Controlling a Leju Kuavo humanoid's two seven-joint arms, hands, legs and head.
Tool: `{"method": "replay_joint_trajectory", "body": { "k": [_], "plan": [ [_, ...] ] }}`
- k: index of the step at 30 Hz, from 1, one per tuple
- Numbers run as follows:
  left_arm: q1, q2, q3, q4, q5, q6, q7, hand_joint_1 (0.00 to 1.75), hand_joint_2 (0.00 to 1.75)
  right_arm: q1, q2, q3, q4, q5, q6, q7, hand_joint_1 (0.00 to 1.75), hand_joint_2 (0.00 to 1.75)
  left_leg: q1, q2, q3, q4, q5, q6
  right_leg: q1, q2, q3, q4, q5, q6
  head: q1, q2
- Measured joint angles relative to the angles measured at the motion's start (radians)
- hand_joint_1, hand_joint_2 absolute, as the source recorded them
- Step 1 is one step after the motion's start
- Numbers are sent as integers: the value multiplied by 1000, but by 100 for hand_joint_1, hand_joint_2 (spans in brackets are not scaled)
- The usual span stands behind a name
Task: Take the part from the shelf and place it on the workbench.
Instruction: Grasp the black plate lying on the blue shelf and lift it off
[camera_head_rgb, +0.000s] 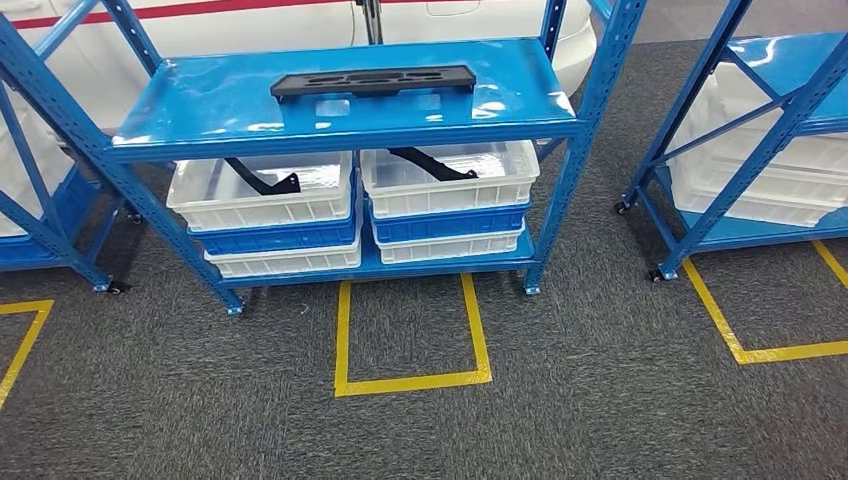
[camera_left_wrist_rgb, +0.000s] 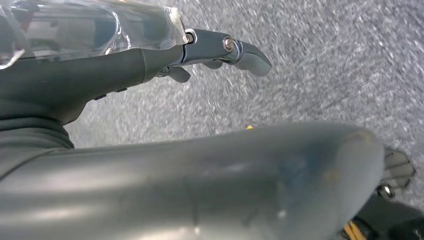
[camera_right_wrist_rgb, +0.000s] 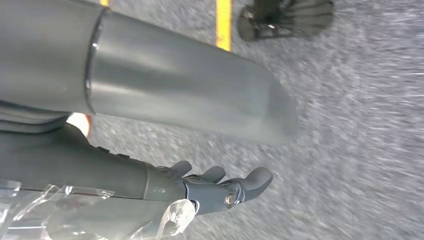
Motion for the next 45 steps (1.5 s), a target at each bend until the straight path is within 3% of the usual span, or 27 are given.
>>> {"method": "replay_joint_trajectory", "body": {
  "k": [3,5,7,8,9,10,12,14,18,20,22,23,24,25,27,29,31,34,37,38,39,40,41,43,45],
  "plan": [
    [-13,-3,51,10,-63,0,-6,0,0,-29,-24,44,-5,-14,-47,-28,0,0,3,3,4,-13,9,6,-3,-4,-6,16,-13,15,2,0],
    [-21,-6,86,17,-105,0,-14,0,0,-48,-41,75,-15,-19,-81,-44,0,0,7,5,8,-20,15,12,-5,-9,-45,105,-65,23,5,0],
    [-29,-9,116,25,-144,0,-18,0,0,-66,-59,102,-30,-18,-115,-58,0,0,7,7,8,-20,14,14,-7,-11,-110,238,-125,29,7,0],
    [-32,-10,131,29,-161,0,-19,0,0,-74,-69,111,-39,-11,-132,-63,0,0,7,7,8,-20,14,14,-8,-11,-131,280,-134,32,7,0],
    [-34,-10,144,32,-177,0,-21,0,0,-80,-79,118,-50,0,-148,-66,0,0,8,7,9,-19,14,14,-9,-12,-135,285,-124,35,7,0],
    [-35,-11,156,35,-192,0,-22,0,0,-86,-91,123,-64,16,-163,-66,0,0,9,7,11,-18,12,13,-11,-13,-119,252,-96,37,7,0],
    [-37,-13,178,40,-217,0,-25,0,0,-95,-113,126,-96,57,-187,-59,0,0,10,6,15,-14,7,5,-16,-20,-53,113,-28,41,8,0],
    [-40,-13,194,42,-236,0,-29,0,0,-102,-135,126,-132,103,-202,-45,0,0,6,7,15,-9,2,-4,-18,-20,-11,18,4,34,7,0],
    [-46,-16,215,47,-265,0,-31,0,0,-107,-176,125,-214,191,-214,-10,0,0,9,7,10,7,-11,-19,-13,-17,-8,3,7,5,4,0],
    [-48,-19,223,50,-279,0,-32,0,0,-105,-198,122,-260,234,-216,10,0,0,12,5,-28,95,-63,-29,-15,-17,-9,2,10,-4,2,0],
    [-48,-23,228,53,-290,0,-32,0,0,-99,-223,116,-307,274,-217,29,0,0,13,5,-96,240,-128,-35,-14,-16,-10,2,10,-8,0,0],
    [-48,-25,228,54,-295,0,-33,0,0,-95,-235,111,-331,294,-217,38,0,0,13,5,-122,292,-143,-36,-13,-16,-9,2,9,-9,-1,0],
    [-48,-27,228,55,-299,0,-33,0,0,-91,-246,107,-353,311,-217,48,0,0,13,5,-131,307,-138,-34,-12,-15,-9,2,9,-9,-1,0],
    [-48,-28,228,56,-303,0,-34,0,0,-89,-255,102,-371,327,-216,56,0,0,13,5,-120,280,-115,-31,-11,-13,-7,2,8,-9,-1,0],
    [-49,-29,228,56,-308,0,-34,0,0,-87,-268,95,-402,356,-215,71,0,0,9,2,-55,135,-41,-16,-9,-9,-4,2,8,-9,-1,0],
    [-51,-29,228,56,-313,0,-35,0,0,-85,-277,87,-443,385,-211,86,0,0,1,-2,-7,22,1,2,-7,-7,-4,2,7,-4,-1,0],
    [-52,-30,228,56,-319,0,-35,0,0,-82,-290,76,-496,421,-203,106,0,0,-6,-1,-2,-1,5,12,-9,-9,-5,-1,8,7,-1,0],
    [-52,-32,228,57,-326,0,-35,0,0,-84,-307,60,-576,488,-184,136,0,0,2,0,9,-27,20,18,-9,-14,-12,19,-10,23,1,0],
    [-53,-35,228,57,-332,0,-33,0,0,-103,-314,50,-654,561,-155,167,0,0,3,3,15,-37,27,21,-9,-16,-94,194,-100,32,4,0],
    [-52,-35,228,57,-334,0,-32,0,0,-111,-315,47,-679,585,-144,176,0,0,2,3,15,-36,27,21,-9,-16,-123,254,-120,35,4,0],
    [-52,-35,228,58,-336,0,-31,0,0,-120,-315,47,-703,611,-134,185,0,0,1,4,15,-36,26,21,-10,-16,-138,281,-120,37,4,0],
    [-52,-36,228,58,-338,0,-29,0,0,-130,-315,47,-729,636,-122,194,0,0,1,3,17,-36,26,21,-10,-16,-134,268,-100,38,4,0],
    [-52,-36,228,58,-340,0,-28,0,0,-142,-315,46,-755,663,-112,202,0,0,2,2,19,-35,26,20,-11,-17,-109,214,-65,38,4,0],
    [-52,-37,228,58,-342,0,-24,0,0,-167,-314,46,-809,714,-90,218,0,0,-1,2,21,-32,22,15,-13,-21,-39,66,3,34,5,0],
    [-54,-38,228,59,-344,0,-20,0,0,-196,-311,47,-862,763,-68,233,0,0,-6,2,19,-28,18,6,-11,-22,-6,-11,25,24,4,0]
  ]
}}
